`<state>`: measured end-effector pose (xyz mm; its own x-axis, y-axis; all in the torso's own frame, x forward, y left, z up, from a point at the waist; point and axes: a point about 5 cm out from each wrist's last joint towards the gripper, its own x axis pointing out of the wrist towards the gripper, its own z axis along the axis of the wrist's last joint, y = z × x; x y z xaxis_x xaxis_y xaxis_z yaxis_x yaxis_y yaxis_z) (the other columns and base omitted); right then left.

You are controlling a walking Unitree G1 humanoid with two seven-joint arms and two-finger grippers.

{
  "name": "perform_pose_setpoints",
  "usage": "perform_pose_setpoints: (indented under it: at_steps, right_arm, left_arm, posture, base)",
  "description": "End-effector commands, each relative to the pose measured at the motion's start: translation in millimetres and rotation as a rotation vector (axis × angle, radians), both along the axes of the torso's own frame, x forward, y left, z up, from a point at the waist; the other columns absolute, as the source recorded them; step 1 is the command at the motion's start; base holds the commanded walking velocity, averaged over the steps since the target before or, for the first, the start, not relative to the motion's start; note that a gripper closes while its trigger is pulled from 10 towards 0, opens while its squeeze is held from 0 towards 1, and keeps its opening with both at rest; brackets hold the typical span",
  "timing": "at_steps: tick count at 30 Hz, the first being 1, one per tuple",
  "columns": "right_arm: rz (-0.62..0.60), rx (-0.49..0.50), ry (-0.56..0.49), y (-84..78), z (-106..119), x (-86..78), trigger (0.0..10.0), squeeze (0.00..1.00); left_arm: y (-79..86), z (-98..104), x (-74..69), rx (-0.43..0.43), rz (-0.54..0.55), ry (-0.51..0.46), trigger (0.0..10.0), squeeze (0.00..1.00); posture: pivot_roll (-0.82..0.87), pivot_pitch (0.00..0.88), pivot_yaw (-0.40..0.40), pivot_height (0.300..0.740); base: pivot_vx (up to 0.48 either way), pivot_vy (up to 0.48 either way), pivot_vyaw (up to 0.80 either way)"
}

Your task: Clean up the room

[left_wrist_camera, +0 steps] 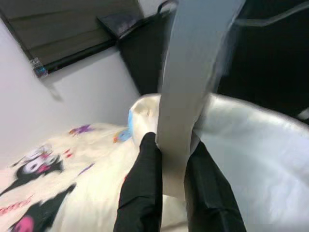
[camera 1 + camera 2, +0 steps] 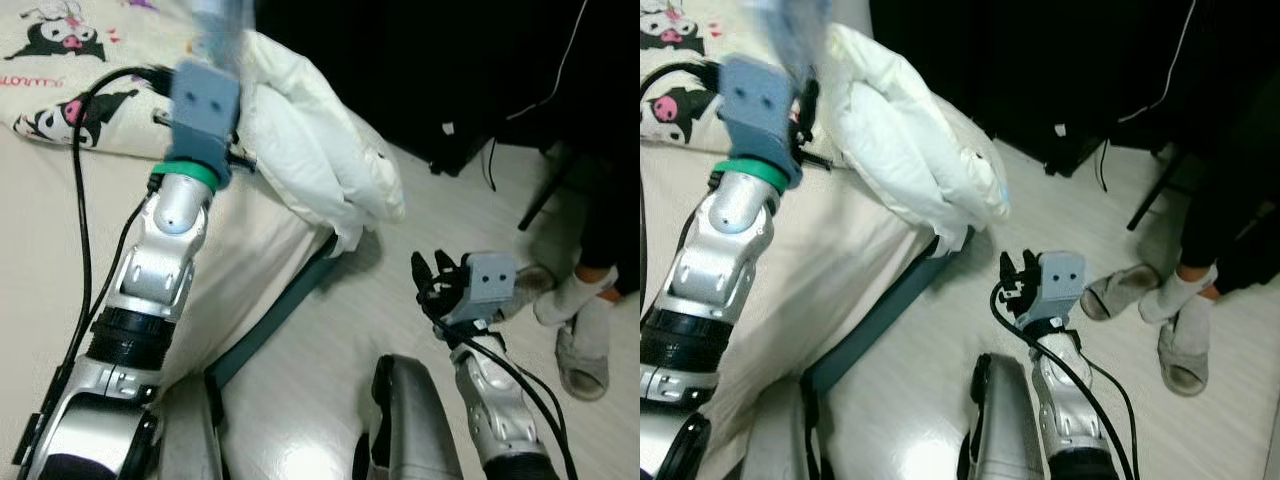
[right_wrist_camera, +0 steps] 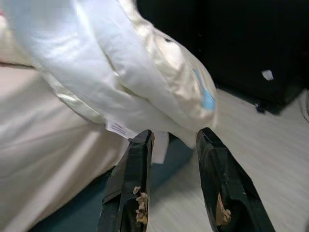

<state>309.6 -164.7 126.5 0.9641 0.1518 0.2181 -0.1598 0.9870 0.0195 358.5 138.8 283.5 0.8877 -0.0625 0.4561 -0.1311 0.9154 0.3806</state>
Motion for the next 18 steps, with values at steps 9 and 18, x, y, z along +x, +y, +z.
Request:
perform_pose_setpoints:
  at_steps: [9, 18]
  right_arm:
    - [-0.047, -0.009, -0.024, -11.6, 7.8, -3.2, 10.0, 0.0]
    - [-0.12, -0.095, -0.095, -49.9, 32.8, -1.3, 10.0, 0.0]
  left_arm:
    - [8.1, -26.8, -1.0, -0.225, 0.082, 0.088, 10.0, 0.0]
    - [22.5, -41.9, 4.1, -0.429, 0.152, 0.249, 10.0, 0.0]
  posture:
    - [-0.03, 0.163, 0.023, 0.5]
    - [-0.04, 0.162, 0.017, 0.5]
  base:
    - [0.0, 0.0, 0.0]
    - [0.0, 0.0, 0.0]
